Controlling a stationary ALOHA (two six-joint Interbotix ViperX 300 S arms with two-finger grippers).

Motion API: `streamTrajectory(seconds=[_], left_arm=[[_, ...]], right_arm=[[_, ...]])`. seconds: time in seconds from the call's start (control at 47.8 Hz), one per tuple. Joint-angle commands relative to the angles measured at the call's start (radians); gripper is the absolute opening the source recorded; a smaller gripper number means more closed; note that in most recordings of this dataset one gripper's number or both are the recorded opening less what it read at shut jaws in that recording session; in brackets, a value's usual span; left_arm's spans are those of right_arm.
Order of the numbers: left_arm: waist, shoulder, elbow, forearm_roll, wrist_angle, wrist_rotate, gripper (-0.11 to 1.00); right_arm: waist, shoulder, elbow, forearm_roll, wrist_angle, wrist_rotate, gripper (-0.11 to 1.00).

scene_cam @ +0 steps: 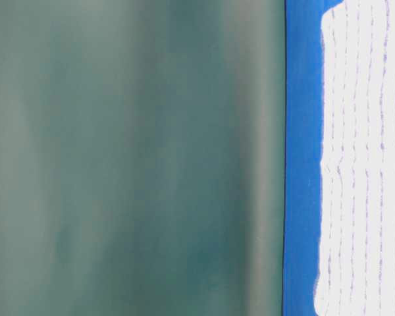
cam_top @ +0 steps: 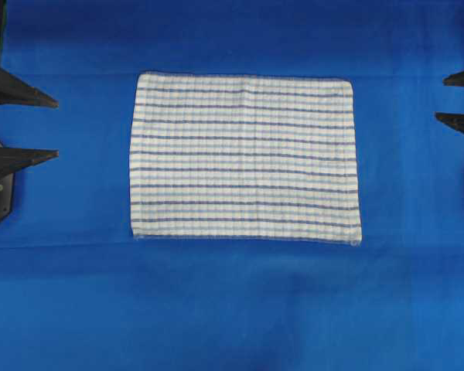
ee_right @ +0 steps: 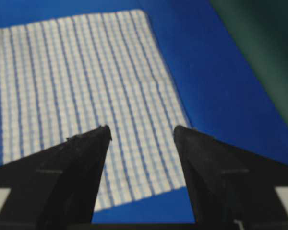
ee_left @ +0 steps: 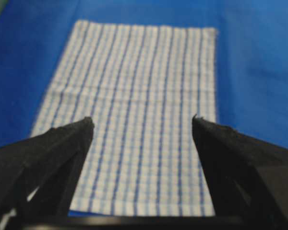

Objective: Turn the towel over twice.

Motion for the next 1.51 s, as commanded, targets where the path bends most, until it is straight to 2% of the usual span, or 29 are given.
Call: streamTrajectory(seconds=[0.0,0.146,0.335,0.439,0.523,0.753,1.485], left_arm=[[0.003,-0.038,0.020,-0.002,-0.003,-0.005,0.78],[0.003,-0.106,0.080,0.000,0.005,-0.008,0.78],[0.003,-0.141,0.147,-0.002,0.006,-0.021,0.78],[0.003,-0.140,0.160,0.000,0.006,-0.029,0.78],[0.005,-0.138,0.167,-0.002,0.006,-0.032,0.78],[0.029,-0.138,0.186,-0.002,0.000,-0.035,0.78],[0.029,-0.138,0.187,-0.002,0.005,-0.035,0.78]], right_arm=[[0.000,-0.029,0.017,-0.003,-0.014,0.005,0.61],[-0.002,-0.074,0.080,0.002,-0.043,0.023,0.61],[-0.009,-0.101,0.176,-0.002,-0.104,0.100,0.61],[-0.028,-0.112,0.229,-0.002,-0.153,0.153,0.61],[-0.046,-0.112,0.255,-0.003,-0.179,0.172,0.61],[-0.066,-0.107,0.258,-0.005,-0.198,0.175,0.61],[-0.066,-0.095,0.262,-0.003,-0.213,0.175,0.61]])
